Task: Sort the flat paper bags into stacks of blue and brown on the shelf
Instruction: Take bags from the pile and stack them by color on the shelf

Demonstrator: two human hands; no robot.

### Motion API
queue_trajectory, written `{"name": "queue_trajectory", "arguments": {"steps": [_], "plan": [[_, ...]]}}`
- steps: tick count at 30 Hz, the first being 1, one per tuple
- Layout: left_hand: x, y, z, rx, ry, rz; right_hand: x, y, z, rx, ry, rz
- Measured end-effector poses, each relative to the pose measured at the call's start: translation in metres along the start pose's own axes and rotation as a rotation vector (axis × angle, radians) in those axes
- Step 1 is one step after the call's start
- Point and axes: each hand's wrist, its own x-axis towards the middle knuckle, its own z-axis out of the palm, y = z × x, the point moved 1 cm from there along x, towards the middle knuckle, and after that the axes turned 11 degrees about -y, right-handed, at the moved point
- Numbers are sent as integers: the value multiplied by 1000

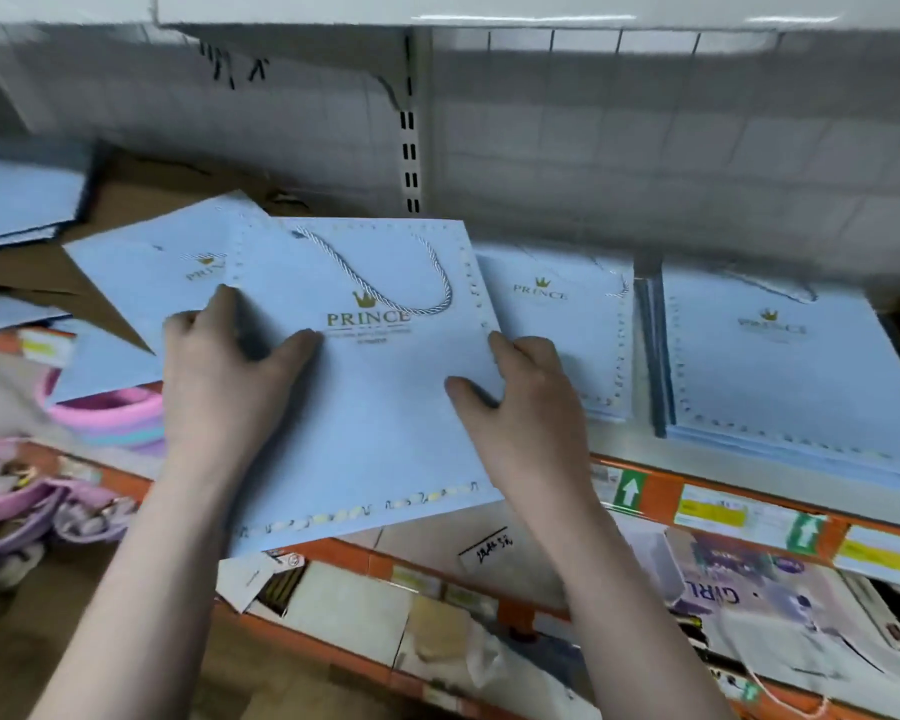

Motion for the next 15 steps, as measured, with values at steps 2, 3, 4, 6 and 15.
{"name": "queue_trajectory", "arguments": {"steps": [2,3,4,6,15], "plan": [[-3,4,-10,-5,42,18,1,-5,-3,2,11,-37],[-4,6,-13,-12,55,27,2,-7,-5,4,14,-53],[-5,9,-15,-17,64,31,3,-8,-8,9,18,-66],[-5,15,-17,-24,74,26,4,-9,-13,12,34,-85],[6,39,13,-77,-17,25,9,12,-32,-13,78,-25]]}}
